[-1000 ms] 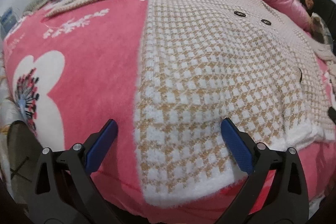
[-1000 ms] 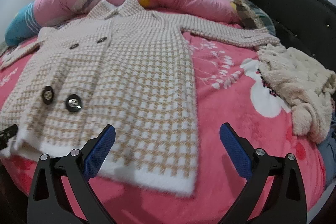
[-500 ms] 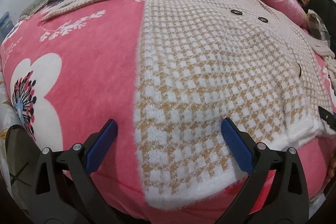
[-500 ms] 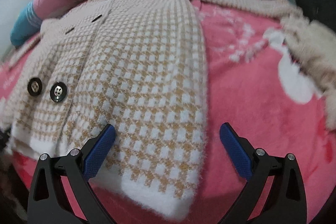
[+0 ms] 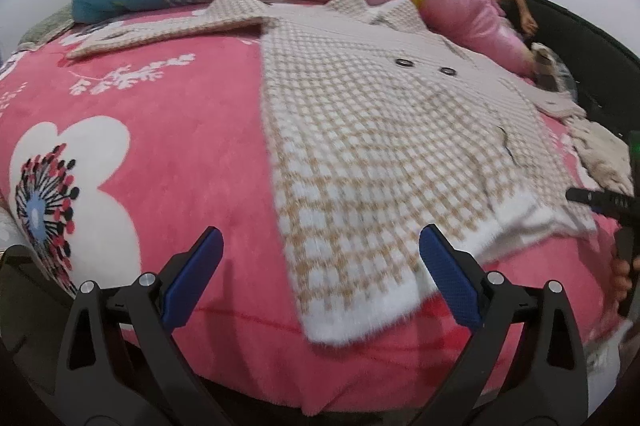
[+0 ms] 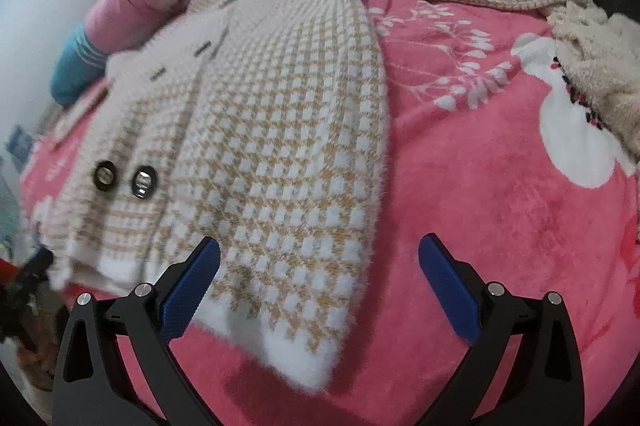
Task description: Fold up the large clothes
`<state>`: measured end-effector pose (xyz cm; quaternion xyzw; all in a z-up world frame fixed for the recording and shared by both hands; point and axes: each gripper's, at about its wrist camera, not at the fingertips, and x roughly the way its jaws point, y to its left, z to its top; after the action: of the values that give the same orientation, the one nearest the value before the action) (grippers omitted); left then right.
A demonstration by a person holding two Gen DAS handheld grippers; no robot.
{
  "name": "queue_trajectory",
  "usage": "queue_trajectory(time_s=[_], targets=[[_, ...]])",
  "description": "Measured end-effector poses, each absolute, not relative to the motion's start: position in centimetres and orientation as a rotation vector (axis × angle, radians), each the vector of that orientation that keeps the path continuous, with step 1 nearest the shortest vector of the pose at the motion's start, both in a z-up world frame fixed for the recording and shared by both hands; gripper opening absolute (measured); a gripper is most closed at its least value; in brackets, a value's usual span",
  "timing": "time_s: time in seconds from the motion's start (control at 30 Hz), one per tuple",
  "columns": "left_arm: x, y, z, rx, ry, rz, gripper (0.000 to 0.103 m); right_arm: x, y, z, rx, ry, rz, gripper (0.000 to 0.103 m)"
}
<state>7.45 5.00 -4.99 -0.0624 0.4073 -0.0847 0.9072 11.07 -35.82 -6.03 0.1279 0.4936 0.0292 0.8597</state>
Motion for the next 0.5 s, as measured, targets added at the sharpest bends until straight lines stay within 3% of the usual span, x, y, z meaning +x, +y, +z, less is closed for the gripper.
queue_trajectory(time_s=[0.03,0.17,0.5], targets=[[7.4,5.0,-5.0,-0.133,0.839,-0.189,0.093,11.1,-36.2,-6.0,0.291,1.035,0.073,0.096],[8.9,5.6,-5.8,-0.216,0.881,-0.210,0.069,12.2,-37.9,-6.6,0.402,1.053,0.124,0.081],[13.0,7.1,-6.8,-0.378,0.882,-0.230,0.047,15.8,-40.0,-8.0,0.614,1.051,0.218,0.046]])
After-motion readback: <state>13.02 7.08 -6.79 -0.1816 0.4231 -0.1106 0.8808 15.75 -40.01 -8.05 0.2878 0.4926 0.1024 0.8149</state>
